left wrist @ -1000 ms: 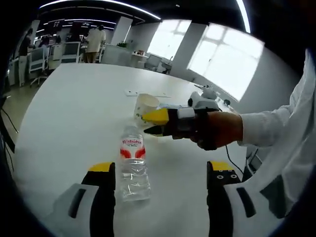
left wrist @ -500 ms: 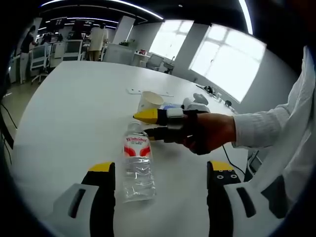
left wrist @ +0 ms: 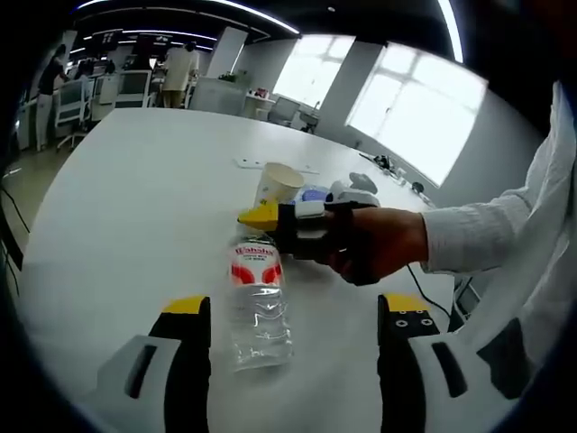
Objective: Arrange the tabletop items into an orderly group along one side of the table until the central work area is clear of visible clutter.
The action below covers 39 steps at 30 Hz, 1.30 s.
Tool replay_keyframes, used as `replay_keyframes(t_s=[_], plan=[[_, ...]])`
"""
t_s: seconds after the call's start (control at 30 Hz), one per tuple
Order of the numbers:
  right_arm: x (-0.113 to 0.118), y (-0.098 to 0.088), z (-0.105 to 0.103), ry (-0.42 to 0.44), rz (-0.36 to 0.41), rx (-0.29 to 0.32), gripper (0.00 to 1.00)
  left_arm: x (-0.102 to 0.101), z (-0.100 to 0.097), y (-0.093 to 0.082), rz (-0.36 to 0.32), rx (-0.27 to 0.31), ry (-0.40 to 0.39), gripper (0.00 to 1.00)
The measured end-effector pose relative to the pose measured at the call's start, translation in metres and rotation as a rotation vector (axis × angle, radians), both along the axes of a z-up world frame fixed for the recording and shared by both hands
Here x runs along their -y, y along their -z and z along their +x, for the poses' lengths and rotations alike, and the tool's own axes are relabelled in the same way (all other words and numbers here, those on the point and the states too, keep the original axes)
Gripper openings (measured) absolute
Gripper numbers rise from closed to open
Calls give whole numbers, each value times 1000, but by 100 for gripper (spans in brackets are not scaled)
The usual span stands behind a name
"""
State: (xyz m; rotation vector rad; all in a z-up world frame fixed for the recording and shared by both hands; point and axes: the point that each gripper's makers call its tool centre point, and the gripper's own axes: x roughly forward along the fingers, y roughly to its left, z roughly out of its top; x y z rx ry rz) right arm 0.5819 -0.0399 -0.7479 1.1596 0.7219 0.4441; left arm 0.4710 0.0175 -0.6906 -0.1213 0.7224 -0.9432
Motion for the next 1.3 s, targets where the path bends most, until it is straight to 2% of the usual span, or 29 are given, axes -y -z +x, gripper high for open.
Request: replay_keyframes(t_s=[0.33, 0.63, 0.83, 0.93, 1.07, 1.3], plan=[[0, -11, -3, -9, -28, 46, 20, -1, 3, -3, -10, 7, -6, 77], [-3, -29, -9, -30, -80, 131, 20, -6, 5, -2, -1, 14, 2, 76], [-9, -47, -15, -68, -132, 215, 19, -8, 8, -4, -8, 18, 4, 75], [-15, -57, -20, -98, -148, 260, 19, -8, 9, -6, -14, 22, 15, 75], [-26, -75, -29, -166, -172, 353, 19, -9, 9, -7, -34, 15, 30, 74], [-57, -108, -49, -375, -248, 581, 19, -7, 5, -12, -108, -12, 73, 70]])
